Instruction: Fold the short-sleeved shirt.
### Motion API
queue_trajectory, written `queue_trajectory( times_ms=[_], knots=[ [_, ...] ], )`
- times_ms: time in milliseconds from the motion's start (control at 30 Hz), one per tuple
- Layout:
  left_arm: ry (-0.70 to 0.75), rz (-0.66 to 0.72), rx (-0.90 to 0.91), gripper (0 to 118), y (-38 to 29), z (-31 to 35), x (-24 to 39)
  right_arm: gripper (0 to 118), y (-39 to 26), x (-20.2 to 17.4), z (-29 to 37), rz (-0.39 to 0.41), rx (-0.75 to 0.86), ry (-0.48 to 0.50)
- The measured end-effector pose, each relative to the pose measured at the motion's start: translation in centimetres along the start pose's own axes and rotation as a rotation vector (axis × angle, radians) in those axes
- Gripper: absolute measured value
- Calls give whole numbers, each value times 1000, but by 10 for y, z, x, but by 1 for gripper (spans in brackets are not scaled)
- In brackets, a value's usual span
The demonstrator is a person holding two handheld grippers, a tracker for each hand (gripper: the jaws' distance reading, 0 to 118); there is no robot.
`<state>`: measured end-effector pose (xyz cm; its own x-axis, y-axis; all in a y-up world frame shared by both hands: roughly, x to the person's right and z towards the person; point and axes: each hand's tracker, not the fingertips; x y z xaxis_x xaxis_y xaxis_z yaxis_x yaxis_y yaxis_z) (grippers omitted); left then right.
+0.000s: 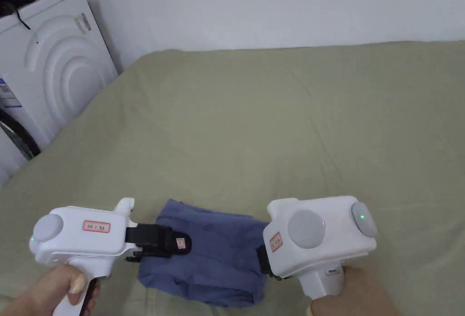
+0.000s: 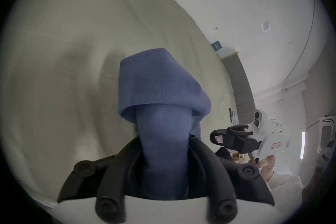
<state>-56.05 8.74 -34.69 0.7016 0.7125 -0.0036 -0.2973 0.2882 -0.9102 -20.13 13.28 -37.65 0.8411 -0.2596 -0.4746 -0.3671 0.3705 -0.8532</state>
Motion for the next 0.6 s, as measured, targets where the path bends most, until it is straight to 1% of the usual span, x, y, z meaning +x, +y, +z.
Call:
queue_trajectory(
  times_ms=[67, 133, 200, 233, 333, 400, 467, 567, 600],
  knots=[
    [35, 10, 5, 27, 11, 26, -23, 0, 10, -20, -11, 11, 2, 11],
    [122, 11, 10, 27, 21, 50, -42, 0, 16, -33, -17, 17, 7, 27],
    [161, 62, 28, 27, 30, 72, -64, 0, 19, -41, -21, 29, 3, 28],
    [181, 61, 32, 27, 36, 86, -76, 0, 20, -43, -23, 30, 2, 28],
    [239, 80, 26, 27, 48, 110, -101, 0, 22, -43, -30, 26, 0, 28],
    [285, 61, 20, 27, 40, 117, -90, 0, 22, -41, -33, 17, -9, 20],
    [302, 90, 13, 27, 41, 124, -97, 0, 22, -38, -37, 19, -24, 12],
    [408, 67, -4, 27, 45, 131, -100, 0, 20, -34, -40, 23, -32, 5],
    [379, 79, -2, 29, 44, 129, -99, 0, 20, -32, -40, 23, -35, 5]
  ],
)
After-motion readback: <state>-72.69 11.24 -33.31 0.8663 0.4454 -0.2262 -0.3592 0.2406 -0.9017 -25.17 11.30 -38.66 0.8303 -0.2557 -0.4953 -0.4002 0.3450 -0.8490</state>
